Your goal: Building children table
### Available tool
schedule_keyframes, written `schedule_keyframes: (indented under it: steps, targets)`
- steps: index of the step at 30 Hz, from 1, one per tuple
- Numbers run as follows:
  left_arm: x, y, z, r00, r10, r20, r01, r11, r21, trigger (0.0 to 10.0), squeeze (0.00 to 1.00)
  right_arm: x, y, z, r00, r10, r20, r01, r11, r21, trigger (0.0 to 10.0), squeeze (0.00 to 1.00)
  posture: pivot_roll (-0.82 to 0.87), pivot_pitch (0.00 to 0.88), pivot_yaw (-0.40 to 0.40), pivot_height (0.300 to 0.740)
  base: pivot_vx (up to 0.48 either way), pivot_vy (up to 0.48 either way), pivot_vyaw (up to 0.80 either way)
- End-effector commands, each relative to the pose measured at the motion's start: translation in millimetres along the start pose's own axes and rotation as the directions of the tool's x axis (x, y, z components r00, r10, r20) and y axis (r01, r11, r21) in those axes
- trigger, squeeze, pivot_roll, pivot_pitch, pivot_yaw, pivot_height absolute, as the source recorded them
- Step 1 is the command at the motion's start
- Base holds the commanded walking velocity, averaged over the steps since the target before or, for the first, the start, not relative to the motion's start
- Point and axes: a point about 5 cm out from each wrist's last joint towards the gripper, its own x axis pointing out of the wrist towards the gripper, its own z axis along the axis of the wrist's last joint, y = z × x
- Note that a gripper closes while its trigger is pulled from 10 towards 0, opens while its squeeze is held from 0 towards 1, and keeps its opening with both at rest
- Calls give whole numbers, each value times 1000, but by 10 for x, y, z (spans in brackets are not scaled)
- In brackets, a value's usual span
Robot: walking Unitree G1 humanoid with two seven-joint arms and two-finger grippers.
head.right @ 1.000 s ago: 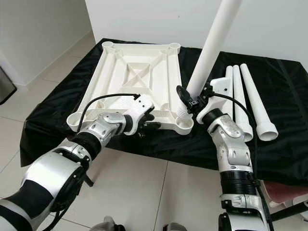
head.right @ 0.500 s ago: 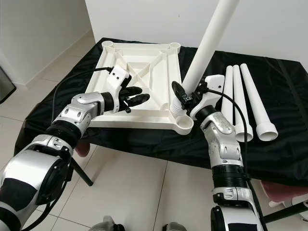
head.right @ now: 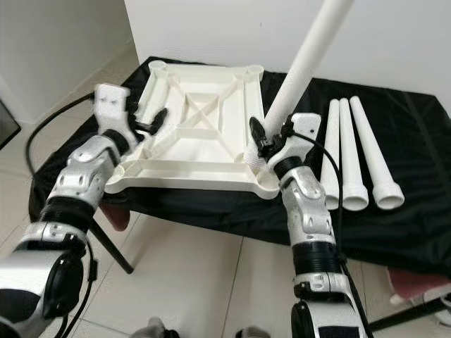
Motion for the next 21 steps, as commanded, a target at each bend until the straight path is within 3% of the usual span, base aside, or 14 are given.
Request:
schedule_keyframes:
  steps: [1,9,15,21]
  targets:
    - [-90,-5,-14,997,68,48,-70,997,33,10000,0,-29,38,-72,1000,-16,-4,16,1000,-20,10000,0,-64,0,-1,740,0,0,0]
    - [-299,-110,-140,994,85,71,-85,996,-10,10000,0,-47,58,-170,999,-38,-15,38,998,-48,10000,0,-46,0,-14,740,0,0,0]
    - [-358,-114,-131,992,104,73,-108,993,55,10000,0,-42,62,-184,999,-37,-6,37,997,-69,10000,0,-37,0,-18,740,0,0,0]
    - [-447,-100,-182,989,136,65,-140,989,56,10000,0,-83,148,-216,1000,-25,0,25,996,-82,10000,0,-30,0,-18,740,0,0,0]
